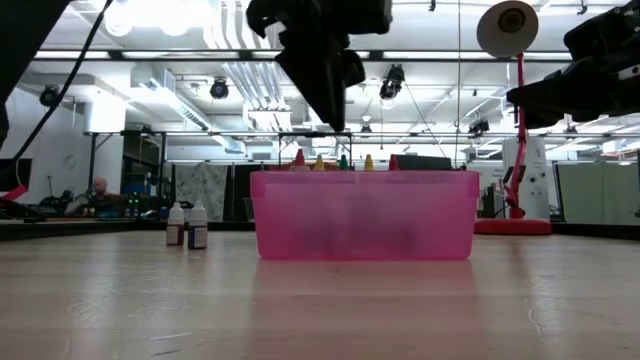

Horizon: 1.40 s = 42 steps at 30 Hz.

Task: Pick & Place food coloring
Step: Put the small food coloring bottle into the red bin

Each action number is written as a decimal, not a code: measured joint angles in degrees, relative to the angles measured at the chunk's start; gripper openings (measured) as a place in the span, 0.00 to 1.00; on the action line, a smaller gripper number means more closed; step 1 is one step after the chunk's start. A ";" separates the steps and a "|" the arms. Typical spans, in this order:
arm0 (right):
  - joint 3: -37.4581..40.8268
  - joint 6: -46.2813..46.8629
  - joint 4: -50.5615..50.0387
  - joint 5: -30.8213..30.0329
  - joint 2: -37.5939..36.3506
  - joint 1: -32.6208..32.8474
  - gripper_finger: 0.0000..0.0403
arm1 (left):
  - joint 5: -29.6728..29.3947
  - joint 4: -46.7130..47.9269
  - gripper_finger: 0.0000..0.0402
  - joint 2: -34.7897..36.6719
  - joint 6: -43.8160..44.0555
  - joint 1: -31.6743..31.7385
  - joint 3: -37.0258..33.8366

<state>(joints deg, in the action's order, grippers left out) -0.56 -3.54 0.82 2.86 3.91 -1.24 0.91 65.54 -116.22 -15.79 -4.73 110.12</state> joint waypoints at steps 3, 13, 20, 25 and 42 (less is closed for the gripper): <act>0.00 -0.09 0.01 0.01 -0.03 0.00 0.02 | 0.02 -0.98 0.24 1.75 -0.22 -0.02 -3.33; 0.00 -0.07 0.03 0.00 0.00 -0.01 0.02 | 0.28 -9.35 0.24 10.78 -0.63 -1.17 -18.81; 0.00 0.05 0.00 0.01 -0.03 0.00 0.02 | 0.52 -14.63 0.24 17.73 -0.59 -1.51 -29.06; 0.00 -0.04 0.00 0.00 0.08 -0.01 0.02 | 0.50 -14.73 0.24 22.00 -0.96 -1.49 -34.86; 0.00 0.07 0.01 0.01 0.30 0.00 0.02 | 0.50 -13.83 0.24 26.54 -11.54 -1.20 -42.69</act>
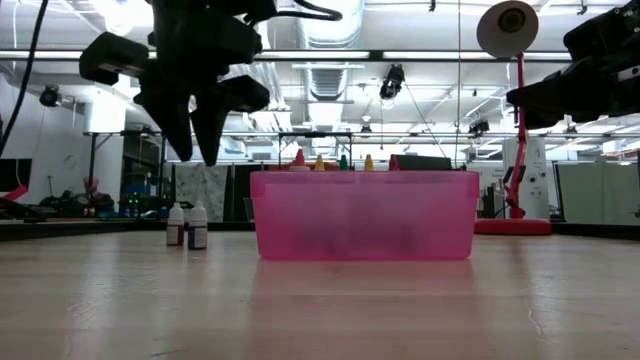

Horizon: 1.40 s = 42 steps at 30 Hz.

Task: Pick & Place food coloring
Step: Put the small food coloring bottle into the red bin

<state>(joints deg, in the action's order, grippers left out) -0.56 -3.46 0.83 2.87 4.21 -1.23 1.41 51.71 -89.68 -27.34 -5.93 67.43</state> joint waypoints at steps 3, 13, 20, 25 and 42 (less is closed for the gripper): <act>0.00 -0.15 -0.01 -0.01 0.02 0.00 0.02 | 0.02 -0.27 0.24 0.06 -0.91 0.23 -0.93; 0.00 -0.11 0.00 -0.01 0.02 -0.01 0.02 | 0.83 -2.11 0.24 -0.36 -2.12 1.81 -2.38; 0.00 -0.14 0.01 -0.01 0.07 -0.01 0.02 | 2.13 -4.70 0.24 -0.51 -3.44 2.23 -4.56; 0.00 -0.15 0.01 0.01 0.09 0.00 0.02 | 2.53 -5.33 0.24 -0.51 -3.71 2.64 -5.92; 0.00 -0.07 -0.01 -0.01 0.13 0.00 0.02 | 2.64 -10.64 0.24 -1.44 -3.65 4.42 -9.11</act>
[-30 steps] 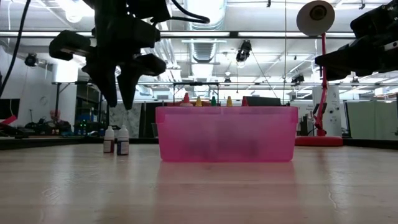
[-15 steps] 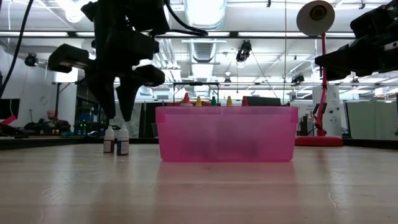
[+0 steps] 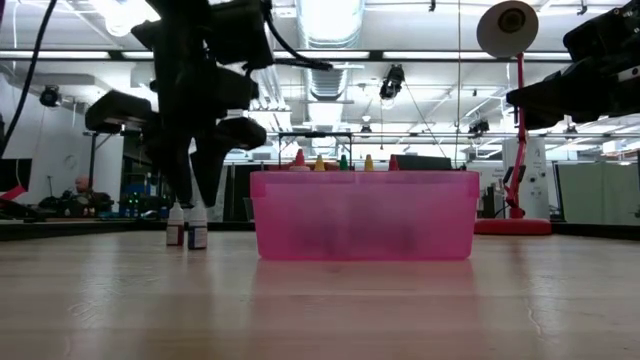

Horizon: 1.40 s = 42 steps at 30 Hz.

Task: Pick & Place food coloring
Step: Put the small food coloring bottle into the red bin

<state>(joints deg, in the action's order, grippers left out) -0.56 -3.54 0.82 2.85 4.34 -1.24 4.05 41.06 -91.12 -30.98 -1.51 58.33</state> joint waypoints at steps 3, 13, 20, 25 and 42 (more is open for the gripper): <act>0.00 0.05 0.01 0.01 0.00 -0.01 0.02 | 0.00 0.03 0.24 -1.35 0.02 0.16 -0.01; 0.00 -0.01 0.00 0.01 0.26 -0.02 0.02 | 1.16 -0.17 0.24 -3.64 0.11 0.23 0.17; 0.00 0.02 0.00 0.02 0.26 -0.01 0.02 | 1.47 -0.77 0.24 -3.64 0.92 0.27 0.24; 0.00 0.05 0.02 0.00 0.26 -0.02 0.02 | 2.10 -1.97 0.24 -3.64 1.13 0.27 0.24; 0.00 -0.01 0.01 0.00 0.26 -0.02 0.02 | 2.40 -2.08 0.23 -3.64 1.05 0.27 0.24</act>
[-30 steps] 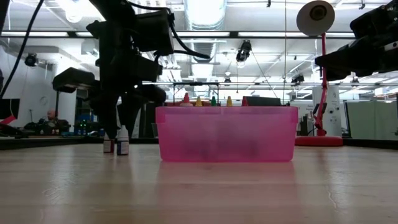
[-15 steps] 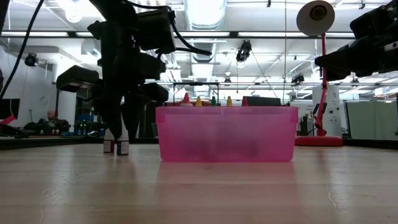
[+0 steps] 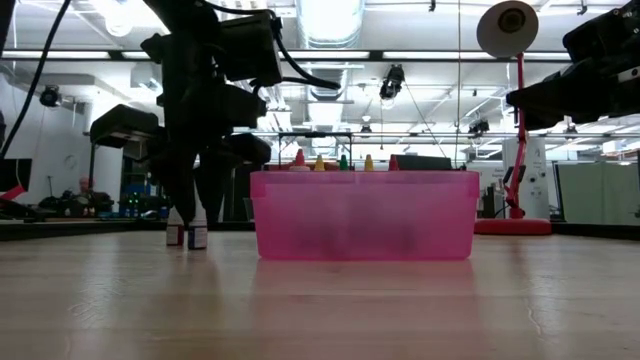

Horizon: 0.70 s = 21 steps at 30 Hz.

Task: Pick & Place food coloring
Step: Put the small food coloring bottle into the red bin

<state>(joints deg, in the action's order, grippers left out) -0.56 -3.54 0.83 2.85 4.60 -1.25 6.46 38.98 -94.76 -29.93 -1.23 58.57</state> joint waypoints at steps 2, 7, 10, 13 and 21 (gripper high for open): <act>0.00 -0.09 -0.01 0.01 0.00 0.01 0.02 | 0.00 0.00 0.23 0.00 0.00 0.00 0.00; 0.00 -0.05 0.01 0.02 0.00 0.02 0.02 | -0.02 0.00 0.19 0.00 -0.05 0.00 0.00; 0.00 0.06 -0.01 0.02 0.00 0.01 0.02 | 0.00 0.02 0.13 0.02 -0.07 0.00 0.00; 0.00 -0.01 0.01 0.02 0.00 0.00 0.02 | 0.00 -0.02 0.08 0.06 -0.08 0.00 0.02; 0.00 -0.09 0.01 0.02 0.00 0.00 0.02 | -0.11 3.39 0.09 0.07 0.29 0.00 1.39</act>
<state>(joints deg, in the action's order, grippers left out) -0.56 -3.63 0.84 2.87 4.60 -1.26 6.35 42.37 -94.70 -29.64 -1.23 59.96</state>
